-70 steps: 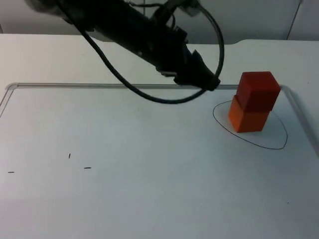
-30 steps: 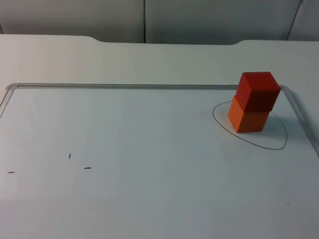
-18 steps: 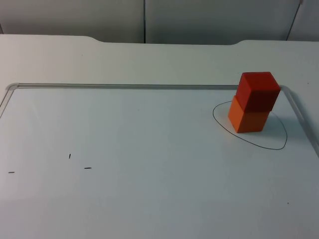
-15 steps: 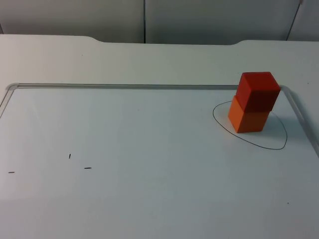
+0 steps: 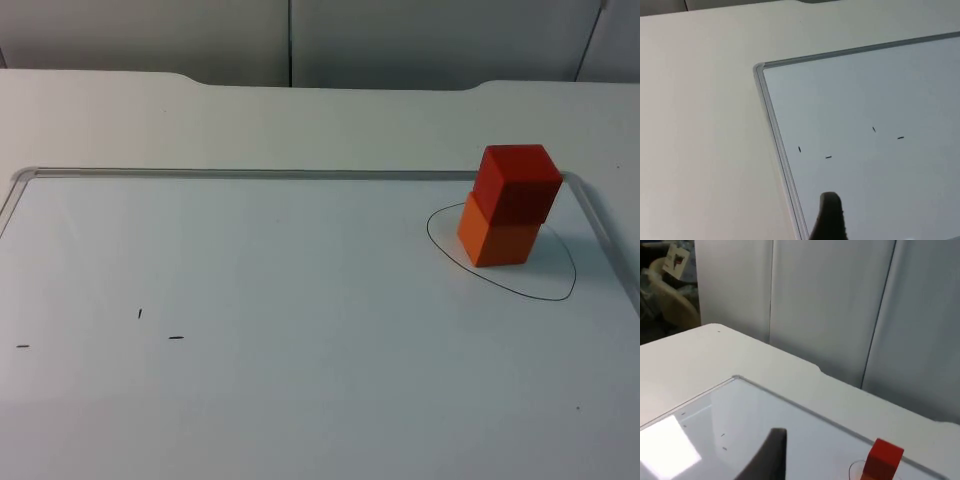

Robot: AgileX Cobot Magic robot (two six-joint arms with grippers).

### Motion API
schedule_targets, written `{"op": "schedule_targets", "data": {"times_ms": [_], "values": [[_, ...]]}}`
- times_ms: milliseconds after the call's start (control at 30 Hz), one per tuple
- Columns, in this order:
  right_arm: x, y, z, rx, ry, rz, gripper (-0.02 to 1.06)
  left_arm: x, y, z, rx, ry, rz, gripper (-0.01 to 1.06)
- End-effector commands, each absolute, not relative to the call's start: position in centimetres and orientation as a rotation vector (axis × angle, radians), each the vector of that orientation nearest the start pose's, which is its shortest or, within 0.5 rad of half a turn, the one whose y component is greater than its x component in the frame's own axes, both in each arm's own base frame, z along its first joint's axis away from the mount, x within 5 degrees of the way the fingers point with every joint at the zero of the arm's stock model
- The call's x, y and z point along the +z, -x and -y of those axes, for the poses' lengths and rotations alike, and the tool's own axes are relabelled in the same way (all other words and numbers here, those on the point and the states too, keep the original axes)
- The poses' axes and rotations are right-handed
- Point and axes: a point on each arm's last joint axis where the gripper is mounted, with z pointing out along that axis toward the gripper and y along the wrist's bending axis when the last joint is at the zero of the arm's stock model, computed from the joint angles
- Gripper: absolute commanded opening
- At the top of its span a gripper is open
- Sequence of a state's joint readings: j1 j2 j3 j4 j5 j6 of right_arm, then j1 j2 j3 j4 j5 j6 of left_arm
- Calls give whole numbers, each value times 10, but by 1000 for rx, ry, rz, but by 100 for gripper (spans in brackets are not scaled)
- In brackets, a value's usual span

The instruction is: Pick up one cube with the left hand and another cube with the right hand. First place the cube in the right hand at the target position, then stack the cube in the left hand on top.

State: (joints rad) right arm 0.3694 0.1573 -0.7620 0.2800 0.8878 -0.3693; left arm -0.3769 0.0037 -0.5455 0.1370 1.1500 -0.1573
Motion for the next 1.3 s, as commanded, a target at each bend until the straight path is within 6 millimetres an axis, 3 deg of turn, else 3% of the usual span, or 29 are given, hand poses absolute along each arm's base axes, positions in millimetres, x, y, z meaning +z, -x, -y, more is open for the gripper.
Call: {"op": "schedule_targets", "data": {"times_ms": [0,467,667,833,1100,1267], "values": [[360,18,-13,322,626,-1679,105,282,6,-14,-178,-216,-2046,64],[341,45,6,258,548,-1746,105,280,4,-12,-179,-226,-2040,64],[334,47,7,263,569,-1822,105,280,4,-11,-175,-261,-2034,64],[329,46,6,271,565,-1868,105,280,5,-6,-180,-384,-2015,64],[322,42,8,247,538,-1913,105,280,5,-6,-180,-384,-2015,64],[305,25,2,267,480,-1938,105,280,5,-6,-181,-384,-2015,64]]}}
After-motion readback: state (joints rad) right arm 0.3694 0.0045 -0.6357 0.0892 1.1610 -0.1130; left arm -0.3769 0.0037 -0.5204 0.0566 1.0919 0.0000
